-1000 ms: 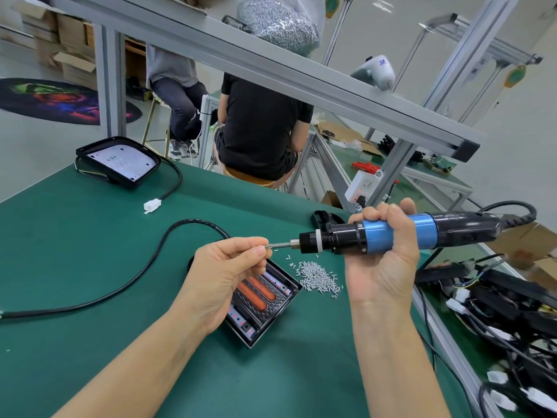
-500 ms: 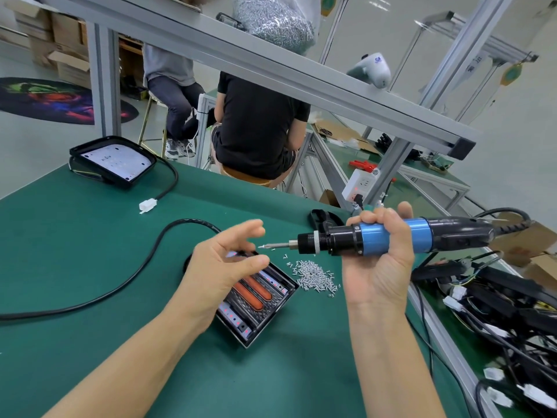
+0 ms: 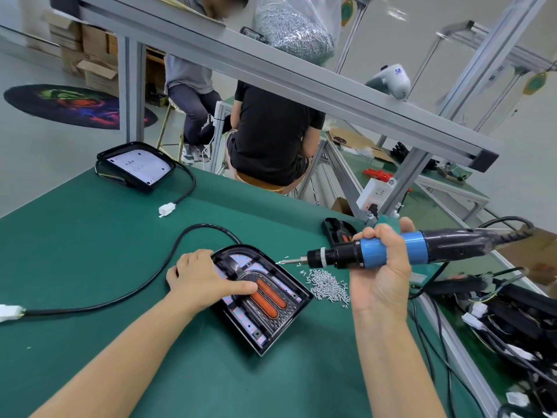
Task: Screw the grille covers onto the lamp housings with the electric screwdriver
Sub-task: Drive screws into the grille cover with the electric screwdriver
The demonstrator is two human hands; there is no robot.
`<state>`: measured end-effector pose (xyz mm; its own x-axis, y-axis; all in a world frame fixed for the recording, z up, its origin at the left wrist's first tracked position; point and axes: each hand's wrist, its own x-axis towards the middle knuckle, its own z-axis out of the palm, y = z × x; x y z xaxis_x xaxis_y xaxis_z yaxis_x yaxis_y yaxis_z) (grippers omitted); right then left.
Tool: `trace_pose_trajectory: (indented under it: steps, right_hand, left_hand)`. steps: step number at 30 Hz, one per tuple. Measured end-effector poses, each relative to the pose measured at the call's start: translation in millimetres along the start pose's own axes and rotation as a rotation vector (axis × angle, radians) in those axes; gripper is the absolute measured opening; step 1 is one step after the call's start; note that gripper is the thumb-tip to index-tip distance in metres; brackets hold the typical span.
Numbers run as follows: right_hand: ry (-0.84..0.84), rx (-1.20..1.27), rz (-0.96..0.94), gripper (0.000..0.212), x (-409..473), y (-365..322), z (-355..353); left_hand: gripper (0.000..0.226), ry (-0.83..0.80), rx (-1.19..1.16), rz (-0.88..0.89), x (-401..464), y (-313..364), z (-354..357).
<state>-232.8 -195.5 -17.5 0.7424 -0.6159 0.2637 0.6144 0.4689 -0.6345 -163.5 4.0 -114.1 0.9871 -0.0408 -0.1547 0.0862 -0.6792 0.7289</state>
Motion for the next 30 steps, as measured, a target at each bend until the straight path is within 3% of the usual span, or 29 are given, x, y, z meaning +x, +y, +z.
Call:
trace_pose_trajectory:
  steps: [5, 9, 16, 30]
  right_hand:
    - [0.027, -0.065, -0.015, 0.036, 2.7, 14.5, 3.7]
    - [0.031, -0.101, -0.031, 0.038, 3.3, 25.9, 7.5]
    - [0.021, -0.156, -0.05, 0.041, 6.2, 39.2, 15.5]
    - [-0.047, -0.161, -0.047, 0.042, 6.5, 49.4, 18.7]
  left_hand:
    - [0.127, -0.05, -0.177, -0.041, -2.6, 8.4, -4.4]
    - [0.107, -0.104, -0.419, 0.038, -1.9, 9.3, -5.9]
    - [0.093, -0.039, -0.507, 0.086, -5.9, 11.1, -0.4]
    - [0.094, -0.032, -0.539, 0.07, -5.8, 9.0, 2.6]
